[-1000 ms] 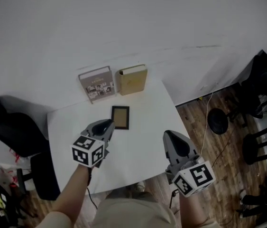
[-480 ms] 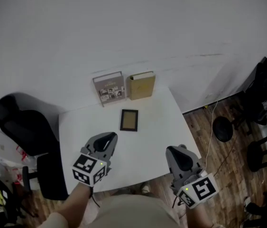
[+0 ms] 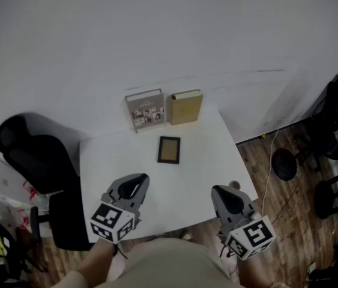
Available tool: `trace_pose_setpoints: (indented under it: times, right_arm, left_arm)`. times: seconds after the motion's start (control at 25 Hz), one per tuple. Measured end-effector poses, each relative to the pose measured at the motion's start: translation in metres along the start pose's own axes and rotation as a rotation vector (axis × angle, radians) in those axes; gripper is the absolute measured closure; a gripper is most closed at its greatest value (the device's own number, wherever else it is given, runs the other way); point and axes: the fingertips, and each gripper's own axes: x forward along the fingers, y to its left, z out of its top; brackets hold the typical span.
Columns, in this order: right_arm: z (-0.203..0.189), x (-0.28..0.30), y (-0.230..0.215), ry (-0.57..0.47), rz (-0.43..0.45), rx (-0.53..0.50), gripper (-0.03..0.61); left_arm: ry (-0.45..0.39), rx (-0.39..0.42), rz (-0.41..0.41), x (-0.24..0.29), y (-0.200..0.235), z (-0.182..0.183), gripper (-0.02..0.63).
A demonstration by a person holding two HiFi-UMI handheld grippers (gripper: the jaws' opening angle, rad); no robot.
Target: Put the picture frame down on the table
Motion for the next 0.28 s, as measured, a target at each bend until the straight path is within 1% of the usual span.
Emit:
trace_pose_setpoints:
  times: [0.28]
  right_arm:
    - [0.0012, 0.0068, 0.0037, 0.012, -0.004, -0.011, 0.557]
  left_arm:
    - [-0.010, -0.010, -0.003, -0.0037, 0.0026, 0.0010, 0.583]
